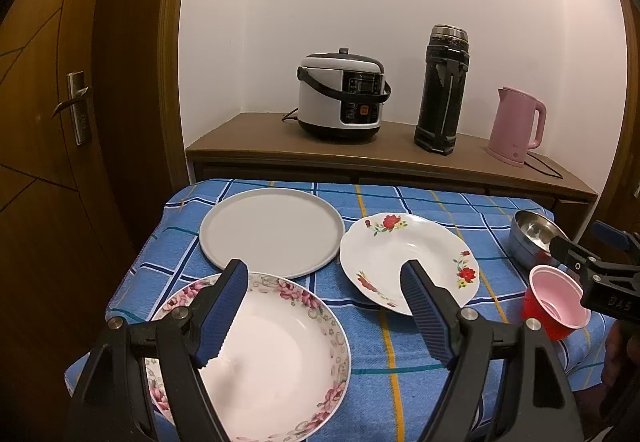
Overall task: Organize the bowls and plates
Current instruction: 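Move both grippers toward the rim of the pink-floral deep plate, then close the left gripper on the plate rim while the right gripper grips the rim beside it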
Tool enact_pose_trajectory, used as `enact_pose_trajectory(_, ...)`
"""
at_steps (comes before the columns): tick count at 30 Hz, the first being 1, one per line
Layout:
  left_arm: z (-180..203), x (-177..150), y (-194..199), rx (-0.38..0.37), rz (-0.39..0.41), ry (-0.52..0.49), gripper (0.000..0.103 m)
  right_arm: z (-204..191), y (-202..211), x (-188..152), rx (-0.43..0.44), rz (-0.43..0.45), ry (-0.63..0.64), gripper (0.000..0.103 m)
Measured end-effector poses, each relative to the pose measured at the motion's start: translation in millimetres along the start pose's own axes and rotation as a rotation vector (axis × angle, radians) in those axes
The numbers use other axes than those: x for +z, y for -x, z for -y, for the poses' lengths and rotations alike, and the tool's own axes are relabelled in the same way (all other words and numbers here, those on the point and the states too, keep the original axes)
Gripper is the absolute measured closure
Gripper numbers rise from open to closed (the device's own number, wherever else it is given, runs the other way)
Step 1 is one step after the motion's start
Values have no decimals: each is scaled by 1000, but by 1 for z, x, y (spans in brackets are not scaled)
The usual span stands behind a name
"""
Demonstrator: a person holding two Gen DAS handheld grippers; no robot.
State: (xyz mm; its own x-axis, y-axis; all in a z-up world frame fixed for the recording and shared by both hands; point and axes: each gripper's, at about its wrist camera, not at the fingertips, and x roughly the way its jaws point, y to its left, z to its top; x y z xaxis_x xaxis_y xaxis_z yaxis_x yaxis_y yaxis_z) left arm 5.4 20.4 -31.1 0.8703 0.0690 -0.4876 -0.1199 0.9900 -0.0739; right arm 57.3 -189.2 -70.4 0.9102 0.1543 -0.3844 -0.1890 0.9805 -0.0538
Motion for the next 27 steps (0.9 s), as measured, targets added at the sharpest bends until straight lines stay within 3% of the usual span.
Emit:
enact_pose_trajectory(14,-9,-2,-2,21,-6,14,22,-15,-3,0,35,-11,19,3)
enact_pose_trajectory(19,-31,-10,1,88,-8,32,22,-33,-8,-2,102,-37,40,11)
enact_pose_trajectory(27,-87,-31,-2,194,-66,113,22,-92,-31,-12,287,-116,114,38)
